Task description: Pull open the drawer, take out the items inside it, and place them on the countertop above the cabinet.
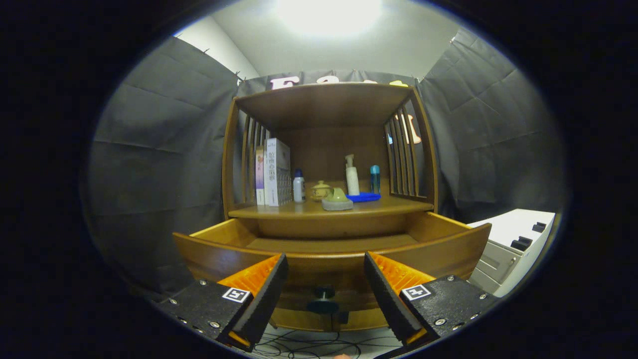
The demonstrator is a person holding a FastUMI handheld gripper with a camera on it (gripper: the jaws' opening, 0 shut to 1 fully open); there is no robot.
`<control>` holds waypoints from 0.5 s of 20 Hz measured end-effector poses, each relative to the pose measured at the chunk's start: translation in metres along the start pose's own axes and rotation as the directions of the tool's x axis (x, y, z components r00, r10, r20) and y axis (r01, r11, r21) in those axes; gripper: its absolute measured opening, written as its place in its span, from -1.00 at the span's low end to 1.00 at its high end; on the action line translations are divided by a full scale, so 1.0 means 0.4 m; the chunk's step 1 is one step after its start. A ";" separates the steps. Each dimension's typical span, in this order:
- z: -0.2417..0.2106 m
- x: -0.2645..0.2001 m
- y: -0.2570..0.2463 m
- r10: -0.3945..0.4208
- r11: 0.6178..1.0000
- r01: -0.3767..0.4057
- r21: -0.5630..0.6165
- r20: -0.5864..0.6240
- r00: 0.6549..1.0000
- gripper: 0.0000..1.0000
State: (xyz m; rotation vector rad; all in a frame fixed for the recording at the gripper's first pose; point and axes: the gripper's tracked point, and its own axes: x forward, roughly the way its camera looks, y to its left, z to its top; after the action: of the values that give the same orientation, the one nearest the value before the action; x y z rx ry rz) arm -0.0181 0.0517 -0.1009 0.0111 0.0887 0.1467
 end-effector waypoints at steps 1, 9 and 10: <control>-0.017 0.001 0.000 -0.002 1.000 0.002 -0.006 -0.009 1.000 0.89; -0.125 0.033 0.008 -0.009 1.000 0.007 -0.024 -0.078 0.997 0.89; -0.131 0.038 0.006 -0.015 1.000 0.014 -0.021 -0.080 0.997 0.90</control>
State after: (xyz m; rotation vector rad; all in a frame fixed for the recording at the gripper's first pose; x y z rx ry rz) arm -0.0082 0.0565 -0.1545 -0.0158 0.1671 0.1335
